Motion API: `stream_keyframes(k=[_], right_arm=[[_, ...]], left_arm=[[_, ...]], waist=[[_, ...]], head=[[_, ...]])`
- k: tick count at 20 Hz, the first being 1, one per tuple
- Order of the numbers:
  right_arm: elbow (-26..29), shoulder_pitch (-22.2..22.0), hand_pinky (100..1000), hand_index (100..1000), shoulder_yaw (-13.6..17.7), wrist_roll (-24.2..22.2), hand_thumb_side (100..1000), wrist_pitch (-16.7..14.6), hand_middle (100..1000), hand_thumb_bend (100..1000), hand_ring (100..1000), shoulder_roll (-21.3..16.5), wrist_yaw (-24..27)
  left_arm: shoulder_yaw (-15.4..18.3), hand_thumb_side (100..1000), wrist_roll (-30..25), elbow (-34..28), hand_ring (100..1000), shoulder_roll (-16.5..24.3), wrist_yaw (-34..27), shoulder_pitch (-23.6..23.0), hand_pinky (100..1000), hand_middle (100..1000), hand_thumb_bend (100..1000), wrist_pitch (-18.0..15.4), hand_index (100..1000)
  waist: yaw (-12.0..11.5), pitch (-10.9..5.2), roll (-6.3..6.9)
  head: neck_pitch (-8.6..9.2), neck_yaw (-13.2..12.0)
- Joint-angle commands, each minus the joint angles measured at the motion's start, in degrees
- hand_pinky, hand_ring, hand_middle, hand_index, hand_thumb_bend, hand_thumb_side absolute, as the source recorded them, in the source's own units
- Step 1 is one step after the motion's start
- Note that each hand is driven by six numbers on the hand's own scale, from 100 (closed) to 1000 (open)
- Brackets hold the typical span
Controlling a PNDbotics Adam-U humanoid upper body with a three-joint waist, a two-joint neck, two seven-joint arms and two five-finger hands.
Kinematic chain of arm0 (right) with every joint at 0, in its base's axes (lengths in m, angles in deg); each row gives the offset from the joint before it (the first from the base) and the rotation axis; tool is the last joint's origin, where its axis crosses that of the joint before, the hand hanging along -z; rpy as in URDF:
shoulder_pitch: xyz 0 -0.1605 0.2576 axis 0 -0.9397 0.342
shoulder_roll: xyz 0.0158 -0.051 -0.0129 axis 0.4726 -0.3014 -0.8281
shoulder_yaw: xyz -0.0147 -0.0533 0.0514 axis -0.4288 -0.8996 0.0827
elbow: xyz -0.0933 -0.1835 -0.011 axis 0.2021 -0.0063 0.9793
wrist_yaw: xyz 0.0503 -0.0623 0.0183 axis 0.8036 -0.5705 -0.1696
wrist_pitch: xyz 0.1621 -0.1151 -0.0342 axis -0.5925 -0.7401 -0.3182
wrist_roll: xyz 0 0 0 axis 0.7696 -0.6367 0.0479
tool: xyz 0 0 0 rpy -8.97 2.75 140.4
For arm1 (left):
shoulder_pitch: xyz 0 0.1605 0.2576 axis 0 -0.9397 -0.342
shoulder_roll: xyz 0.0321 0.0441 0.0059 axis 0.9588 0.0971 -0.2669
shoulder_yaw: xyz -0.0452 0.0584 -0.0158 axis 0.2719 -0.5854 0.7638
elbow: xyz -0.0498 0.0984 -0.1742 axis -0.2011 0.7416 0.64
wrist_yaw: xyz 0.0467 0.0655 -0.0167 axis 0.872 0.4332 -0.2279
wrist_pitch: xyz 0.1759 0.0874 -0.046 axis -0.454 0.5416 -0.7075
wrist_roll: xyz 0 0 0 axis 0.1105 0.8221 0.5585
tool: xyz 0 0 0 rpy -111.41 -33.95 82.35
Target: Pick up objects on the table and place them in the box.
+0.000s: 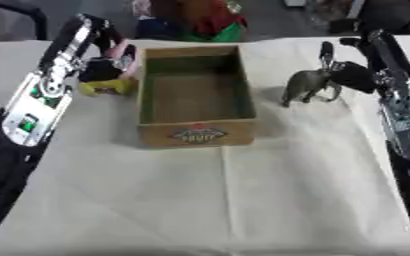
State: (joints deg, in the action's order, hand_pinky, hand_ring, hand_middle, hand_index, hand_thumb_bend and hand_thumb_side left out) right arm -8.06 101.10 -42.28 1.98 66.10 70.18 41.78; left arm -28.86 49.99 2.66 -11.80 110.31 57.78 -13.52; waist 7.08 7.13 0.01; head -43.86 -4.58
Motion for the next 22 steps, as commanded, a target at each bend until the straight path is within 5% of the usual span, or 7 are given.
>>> stream_keyframes(k=[1, 8, 12, 17, 22], right_arm=[[0.5, 1.26, 861, 801, -0.25, -0.42, 170, -0.31, 705, 100, 963, -0.18, 0.26], [0.28, 1.58, 862, 801, -0.63, -0.84, 174, -0.57, 705, 100, 964, 0.35, 0.23], [0.22, 1.57, 862, 801, -0.56, -0.84, 175, -0.61, 705, 100, 964, 0.36, 0.25], [0.22, 1.45, 862, 801, -0.42, -0.78, 176, -0.58, 705, 100, 965, 0.23, 0.23], [0.21, 1.36, 862, 801, -0.3, -0.77, 181, -0.53, 703, 100, 965, 0.1, 0.26]], left_arm=[[-0.49, 100, -1.13, 3.81, 507, -1.34, 2.51, 3.09, 640, 285, 220, -1.7, 502], [-1.35, 100, -2.68, 13.59, 551, -6.89, 6.78, 5.94, 663, 390, 284, -7.52, 584], [-1.46, 100, -4.79, 15.66, 633, -8.02, 7.24, 5.73, 696, 546, 449, -10.85, 724], [-0.43, 129, -5.41, 12.95, 748, -6.95, 3.91, 5.0, 744, 709, 646, -12.56, 811], [2.89, 152, -2.31, 6.05, 776, -4.08, -0.76, 4.56, 762, 752, 656, -12.46, 826]], waist=[[0.33, -0.79, 0.04], [1.93, -0.48, -0.07], [2.09, -0.42, -0.1], [1.77, -0.44, -0.05], [1.13, -0.52, -0.06]], head=[[-0.26, -0.67], [-0.26, -1.6], [-0.26, -1.61], [-0.26, -1.4], [-0.26, -1.08]])
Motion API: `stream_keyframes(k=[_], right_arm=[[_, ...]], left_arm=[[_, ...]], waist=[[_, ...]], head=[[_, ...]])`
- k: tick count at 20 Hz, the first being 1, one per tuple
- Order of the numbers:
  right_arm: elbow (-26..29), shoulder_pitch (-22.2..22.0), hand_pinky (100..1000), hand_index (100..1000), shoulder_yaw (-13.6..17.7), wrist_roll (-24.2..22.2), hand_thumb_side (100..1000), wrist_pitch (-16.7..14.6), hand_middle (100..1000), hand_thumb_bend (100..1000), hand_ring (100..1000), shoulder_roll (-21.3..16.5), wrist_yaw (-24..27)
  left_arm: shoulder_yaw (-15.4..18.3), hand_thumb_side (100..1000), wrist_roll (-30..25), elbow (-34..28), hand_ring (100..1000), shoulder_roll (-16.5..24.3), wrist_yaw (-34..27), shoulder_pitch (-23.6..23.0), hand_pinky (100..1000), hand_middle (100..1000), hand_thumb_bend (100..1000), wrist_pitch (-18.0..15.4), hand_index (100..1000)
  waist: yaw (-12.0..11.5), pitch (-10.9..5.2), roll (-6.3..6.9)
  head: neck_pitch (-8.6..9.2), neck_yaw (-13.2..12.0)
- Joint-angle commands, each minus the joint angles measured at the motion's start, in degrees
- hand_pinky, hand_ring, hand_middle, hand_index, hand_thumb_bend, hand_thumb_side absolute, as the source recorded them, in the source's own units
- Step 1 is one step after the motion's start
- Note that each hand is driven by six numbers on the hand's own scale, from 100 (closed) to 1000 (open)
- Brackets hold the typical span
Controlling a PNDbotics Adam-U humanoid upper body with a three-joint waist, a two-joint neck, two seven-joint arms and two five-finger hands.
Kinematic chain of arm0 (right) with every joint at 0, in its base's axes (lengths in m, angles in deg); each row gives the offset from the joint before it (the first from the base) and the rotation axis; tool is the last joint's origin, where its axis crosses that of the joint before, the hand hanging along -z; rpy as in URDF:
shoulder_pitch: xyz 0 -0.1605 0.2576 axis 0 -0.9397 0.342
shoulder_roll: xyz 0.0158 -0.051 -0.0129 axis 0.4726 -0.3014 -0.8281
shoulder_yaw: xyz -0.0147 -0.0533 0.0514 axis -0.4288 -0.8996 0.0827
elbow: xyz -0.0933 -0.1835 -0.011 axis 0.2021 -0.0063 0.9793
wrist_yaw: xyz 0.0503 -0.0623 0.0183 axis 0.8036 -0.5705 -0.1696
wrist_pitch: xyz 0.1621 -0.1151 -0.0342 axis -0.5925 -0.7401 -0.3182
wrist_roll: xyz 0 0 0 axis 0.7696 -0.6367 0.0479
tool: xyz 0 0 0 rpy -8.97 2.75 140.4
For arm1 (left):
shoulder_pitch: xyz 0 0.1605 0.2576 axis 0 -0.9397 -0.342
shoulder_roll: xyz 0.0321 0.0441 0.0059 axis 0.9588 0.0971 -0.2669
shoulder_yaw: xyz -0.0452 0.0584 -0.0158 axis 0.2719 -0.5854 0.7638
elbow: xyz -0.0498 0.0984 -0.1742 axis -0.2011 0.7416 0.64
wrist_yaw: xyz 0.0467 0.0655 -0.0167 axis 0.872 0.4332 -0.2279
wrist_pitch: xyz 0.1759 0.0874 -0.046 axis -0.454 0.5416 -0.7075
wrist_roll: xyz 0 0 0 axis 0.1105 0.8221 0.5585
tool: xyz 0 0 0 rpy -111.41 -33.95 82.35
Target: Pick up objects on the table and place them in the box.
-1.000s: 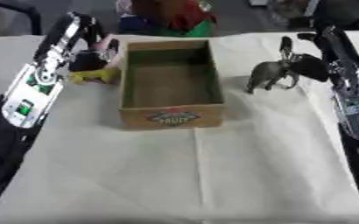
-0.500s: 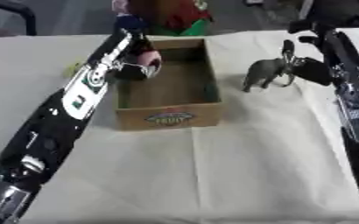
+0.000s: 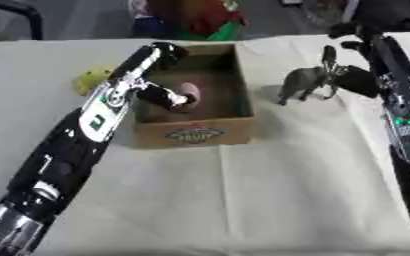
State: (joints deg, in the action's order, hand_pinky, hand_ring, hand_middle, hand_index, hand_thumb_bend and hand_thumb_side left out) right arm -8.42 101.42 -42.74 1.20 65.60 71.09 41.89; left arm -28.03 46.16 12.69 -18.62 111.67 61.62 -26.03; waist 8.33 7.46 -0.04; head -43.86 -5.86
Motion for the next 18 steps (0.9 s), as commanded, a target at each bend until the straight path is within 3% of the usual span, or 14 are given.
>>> stream_keyframes(k=[1, 3, 7, 11, 18], right_arm=[[0.57, 1.04, 862, 801, 0.17, 0.02, 180, -0.02, 703, 100, 965, -0.83, 0.15], [0.53, 1.03, 863, 801, 0.22, 0.06, 180, 0.0, 703, 100, 965, -1.02, 0.13], [0.38, 0.9, 862, 801, 0.25, 0.1, 183, -0.01, 702, 100, 965, -1.3, 0.13], [0.31, 0.82, 862, 801, 0.16, -0.01, 184, -0.05, 702, 100, 965, -1.42, 0.12], [0.1, 0.9, 862, 801, -0.1, -0.29, 185, -0.23, 702, 100, 966, -1.36, 0.14]], left_arm=[[2.61, 122, 2.32, -5.48, 776, 3.44, -3.04, 0.46, 763, 748, 636, 0.44, 823], [3.52, 100, 3.84, -8.49, 755, 5.64, -4.69, -0.26, 756, 712, 554, 1.65, 808], [5.91, 100, 5.56, -10.9, 747, 10.83, -6.77, -1.87, 754, 700, 505, 5.36, 806], [6.3, 100, 5.16, -7.96, 762, 15.77, -3.8, -2.27, 766, 717, 537, 8.14, 822], [3.8, 100, 2.11, 2.44, 772, 20.75, 2.99, -0.52, 783, 735, 632, 6.37, 828]], waist=[[-0.21, -0.86, -0.01], [-0.48, -0.88, 0.03], [-0.91, -0.91, 0.15], [-0.9, -0.92, 0.33], [-0.38, -0.93, 0.44]], head=[[-0.26, 0.24], [-0.26, 0.51], [-0.26, 0.77], [-0.26, 0.98], [-0.26, 0.83]])
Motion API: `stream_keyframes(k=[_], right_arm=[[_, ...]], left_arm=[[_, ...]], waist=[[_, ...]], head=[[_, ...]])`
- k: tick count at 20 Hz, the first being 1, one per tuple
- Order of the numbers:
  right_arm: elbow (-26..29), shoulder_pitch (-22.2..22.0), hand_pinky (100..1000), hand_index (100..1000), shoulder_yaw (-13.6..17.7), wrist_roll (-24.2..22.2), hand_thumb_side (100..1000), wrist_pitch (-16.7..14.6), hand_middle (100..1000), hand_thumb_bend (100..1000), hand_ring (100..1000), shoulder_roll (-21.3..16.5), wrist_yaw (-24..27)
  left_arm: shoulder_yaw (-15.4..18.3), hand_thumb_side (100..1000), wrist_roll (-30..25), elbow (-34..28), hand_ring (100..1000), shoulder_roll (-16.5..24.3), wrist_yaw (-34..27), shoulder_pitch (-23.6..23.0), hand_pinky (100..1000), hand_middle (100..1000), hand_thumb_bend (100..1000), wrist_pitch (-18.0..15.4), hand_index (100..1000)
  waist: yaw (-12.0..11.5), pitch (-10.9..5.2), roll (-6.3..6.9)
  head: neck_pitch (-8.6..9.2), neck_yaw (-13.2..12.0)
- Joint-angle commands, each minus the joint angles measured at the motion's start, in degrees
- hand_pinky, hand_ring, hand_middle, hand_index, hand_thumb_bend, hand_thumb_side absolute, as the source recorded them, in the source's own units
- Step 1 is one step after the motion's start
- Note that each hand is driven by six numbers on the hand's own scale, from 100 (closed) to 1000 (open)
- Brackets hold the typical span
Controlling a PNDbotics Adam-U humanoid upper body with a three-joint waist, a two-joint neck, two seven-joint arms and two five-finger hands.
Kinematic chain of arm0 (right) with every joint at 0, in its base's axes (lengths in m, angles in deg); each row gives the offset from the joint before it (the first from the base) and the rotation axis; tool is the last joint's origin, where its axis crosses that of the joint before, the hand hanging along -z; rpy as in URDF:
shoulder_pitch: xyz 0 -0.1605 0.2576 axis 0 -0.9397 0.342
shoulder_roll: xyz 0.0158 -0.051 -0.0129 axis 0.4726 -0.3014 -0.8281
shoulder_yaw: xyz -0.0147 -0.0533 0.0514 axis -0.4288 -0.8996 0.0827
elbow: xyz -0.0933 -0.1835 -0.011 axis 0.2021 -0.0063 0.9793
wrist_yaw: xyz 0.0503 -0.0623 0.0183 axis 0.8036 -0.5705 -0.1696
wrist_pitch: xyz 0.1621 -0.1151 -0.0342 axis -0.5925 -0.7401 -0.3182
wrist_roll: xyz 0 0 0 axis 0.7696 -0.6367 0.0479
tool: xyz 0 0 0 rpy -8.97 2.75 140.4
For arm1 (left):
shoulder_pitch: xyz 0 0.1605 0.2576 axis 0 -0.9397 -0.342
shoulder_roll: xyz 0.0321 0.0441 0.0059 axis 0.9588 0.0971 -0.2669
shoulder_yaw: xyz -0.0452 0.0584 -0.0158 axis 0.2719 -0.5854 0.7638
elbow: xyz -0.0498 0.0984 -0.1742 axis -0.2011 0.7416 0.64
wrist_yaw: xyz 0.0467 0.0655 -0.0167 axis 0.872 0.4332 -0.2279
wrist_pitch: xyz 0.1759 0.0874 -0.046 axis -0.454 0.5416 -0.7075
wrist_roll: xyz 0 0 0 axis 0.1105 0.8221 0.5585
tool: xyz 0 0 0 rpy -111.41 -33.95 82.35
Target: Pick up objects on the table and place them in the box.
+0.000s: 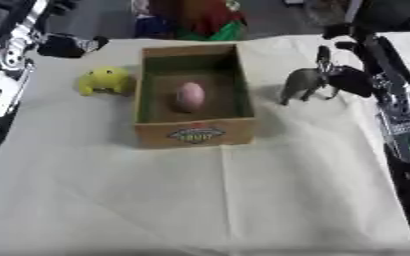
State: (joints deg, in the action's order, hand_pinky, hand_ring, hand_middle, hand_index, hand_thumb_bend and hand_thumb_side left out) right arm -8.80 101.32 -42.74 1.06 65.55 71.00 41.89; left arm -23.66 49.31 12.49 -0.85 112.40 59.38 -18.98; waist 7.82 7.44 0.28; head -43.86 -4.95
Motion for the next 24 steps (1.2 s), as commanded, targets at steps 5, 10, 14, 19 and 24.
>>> stream_keyframes(k=[5, 10, 14, 19, 24], right_arm=[[0.32, 1.05, 862, 801, -0.39, -0.42, 187, -0.33, 702, 100, 966, -1.05, 0.15], [0.12, 1.06, 863, 801, -0.63, -0.67, 198, -0.49, 702, 100, 966, -0.84, 0.22], [0.02, 1.07, 863, 801, -0.66, -0.69, 203, -0.52, 701, 100, 967, -0.81, 0.32], [-0.07, 0.99, 863, 801, -0.67, -0.72, 210, -0.56, 701, 100, 967, -0.77, 0.39], [-0.16, 0.98, 863, 801, -0.66, -0.74, 215, -0.59, 701, 100, 967, -0.82, 0.48]], left_arm=[[-1.8, 102, -4.38, 9.85, 781, 2.31, 6.69, 3.35, 795, 746, 666, -3.51, 834], [-0.83, 100, -5.16, 15.47, 776, -0.17, 11.64, 4.52, 789, 753, 678, -6.05, 836], [-0.17, 104, -4.35, 17.41, 776, -1.86, 16.04, 4.8, 788, 758, 688, -5.51, 840], [0.69, 103, -2.4, 19.38, 773, -3.25, 21.35, 4.75, 785, 759, 689, -4.61, 840], [2.01, 100, 1.38, 20.78, 760, -4.16, 26.24, 4.63, 778, 746, 680, -2.83, 841]], waist=[[0.88, -0.96, 0.22], [1.69, -0.87, 0.24], [2.03, -0.79, 0.19], [2.15, -0.75, 0.16], [2.21, -0.59, 0.08]], head=[[-0.26, -0.41], [-0.26, -0.64], [-0.26, -0.74], [-0.26, -0.78], [-0.26, -0.71]])
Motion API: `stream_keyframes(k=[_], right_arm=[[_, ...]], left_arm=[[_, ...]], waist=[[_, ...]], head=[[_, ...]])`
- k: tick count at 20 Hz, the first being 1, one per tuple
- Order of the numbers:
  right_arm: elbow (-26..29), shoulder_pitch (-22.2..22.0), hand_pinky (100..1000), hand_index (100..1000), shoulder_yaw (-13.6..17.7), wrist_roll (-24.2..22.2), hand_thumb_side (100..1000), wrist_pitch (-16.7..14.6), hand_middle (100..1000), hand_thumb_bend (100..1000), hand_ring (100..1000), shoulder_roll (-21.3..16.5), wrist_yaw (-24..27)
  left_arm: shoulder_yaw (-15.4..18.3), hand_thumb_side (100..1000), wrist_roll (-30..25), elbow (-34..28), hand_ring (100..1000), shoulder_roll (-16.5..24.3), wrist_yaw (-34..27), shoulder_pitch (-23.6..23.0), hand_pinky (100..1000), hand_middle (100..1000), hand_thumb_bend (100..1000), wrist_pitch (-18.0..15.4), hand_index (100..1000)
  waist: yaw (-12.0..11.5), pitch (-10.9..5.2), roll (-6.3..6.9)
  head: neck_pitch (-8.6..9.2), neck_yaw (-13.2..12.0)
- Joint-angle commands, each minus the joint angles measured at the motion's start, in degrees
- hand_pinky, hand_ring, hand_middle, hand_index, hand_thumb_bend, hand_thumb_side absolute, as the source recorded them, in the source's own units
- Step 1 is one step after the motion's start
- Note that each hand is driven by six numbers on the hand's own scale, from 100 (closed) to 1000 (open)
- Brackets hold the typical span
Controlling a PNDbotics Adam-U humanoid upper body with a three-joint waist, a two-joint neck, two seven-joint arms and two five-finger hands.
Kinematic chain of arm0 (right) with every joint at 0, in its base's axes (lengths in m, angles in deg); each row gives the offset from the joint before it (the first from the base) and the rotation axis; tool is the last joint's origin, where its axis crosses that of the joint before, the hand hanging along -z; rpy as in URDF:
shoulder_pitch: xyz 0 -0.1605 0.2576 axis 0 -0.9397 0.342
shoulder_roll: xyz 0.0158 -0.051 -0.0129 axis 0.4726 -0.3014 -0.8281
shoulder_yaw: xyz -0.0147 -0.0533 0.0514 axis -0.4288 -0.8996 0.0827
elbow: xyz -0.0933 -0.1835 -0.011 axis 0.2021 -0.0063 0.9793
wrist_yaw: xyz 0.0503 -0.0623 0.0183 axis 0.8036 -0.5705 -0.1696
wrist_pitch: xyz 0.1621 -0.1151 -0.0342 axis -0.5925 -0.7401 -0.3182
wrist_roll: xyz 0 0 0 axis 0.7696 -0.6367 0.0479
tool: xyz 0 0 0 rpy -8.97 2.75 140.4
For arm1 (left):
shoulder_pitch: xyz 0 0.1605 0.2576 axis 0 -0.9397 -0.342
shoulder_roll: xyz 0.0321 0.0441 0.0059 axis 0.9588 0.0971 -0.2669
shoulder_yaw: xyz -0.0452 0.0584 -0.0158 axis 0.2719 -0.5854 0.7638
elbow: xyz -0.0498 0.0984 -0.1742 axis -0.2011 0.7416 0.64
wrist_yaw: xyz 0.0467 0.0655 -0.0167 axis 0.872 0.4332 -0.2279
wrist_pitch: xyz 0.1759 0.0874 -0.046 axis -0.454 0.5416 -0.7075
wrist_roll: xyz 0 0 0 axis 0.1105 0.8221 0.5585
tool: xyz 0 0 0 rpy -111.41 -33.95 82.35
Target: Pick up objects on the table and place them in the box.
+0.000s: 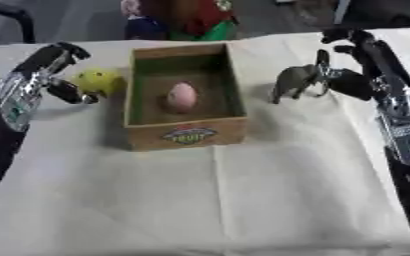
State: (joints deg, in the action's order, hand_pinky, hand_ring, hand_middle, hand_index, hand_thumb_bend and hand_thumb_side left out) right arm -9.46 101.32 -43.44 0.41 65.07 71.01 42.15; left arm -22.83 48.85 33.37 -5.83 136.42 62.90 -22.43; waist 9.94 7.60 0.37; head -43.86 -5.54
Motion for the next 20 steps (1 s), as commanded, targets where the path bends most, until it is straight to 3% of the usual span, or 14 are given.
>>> stream_keyframes(k=[1, 9, 14, 16, 20], right_arm=[[0.47, 0.98, 863, 801, 0.02, -0.11, 215, -0.13, 701, 100, 967, -0.85, 0.24], [0.17, 1.23, 863, 801, -0.25, -0.37, 224, -0.32, 701, 100, 968, -0.7, 0.4], [0.08, 1.53, 864, 801, -0.4, -0.52, 231, -0.45, 700, 100, 969, -0.37, 0.5], [0.06, 1.63, 864, 801, -0.42, -0.56, 230, -0.46, 700, 100, 968, -0.35, 0.52], [-0.01, 1.83, 864, 801, -0.37, -0.52, 230, -0.48, 697, 100, 968, -0.42, 0.59]], left_arm=[[1.6, 100, 2.78, -0.01, 759, 0.61, 3.25, 1.09, 777, 745, 676, 0.88, 840], [3.42, 106, 6.65, 1.26, 749, -0.09, 6.88, 1.07, 772, 734, 618, 1.02, 829], [3.86, 117, 8.59, 1.46, 721, 0.1, 6.5, 1.04, 759, 697, 511, 1.84, 800], [3.91, 122, 9.06, 1.72, 699, 0.04, 6.39, 1.02, 752, 668, 464, 2.19, 775], [3.78, 124, 8.57, 2.15, 549, -0.06, 6.52, 0.99, 708, 494, 319, 2.46, 625]], waist=[[0.09, -0.69, -0.04], [0.73, -0.01, -0.24], [1.68, 0.65, -0.33], [2.02, 0.88, -0.35], [2.4, 1.12, -0.35]], head=[[-0.26, -0.12], [-0.26, -0.59], [-0.26, -1.4], [-0.26, -1.63], [-0.26, -1.75]])
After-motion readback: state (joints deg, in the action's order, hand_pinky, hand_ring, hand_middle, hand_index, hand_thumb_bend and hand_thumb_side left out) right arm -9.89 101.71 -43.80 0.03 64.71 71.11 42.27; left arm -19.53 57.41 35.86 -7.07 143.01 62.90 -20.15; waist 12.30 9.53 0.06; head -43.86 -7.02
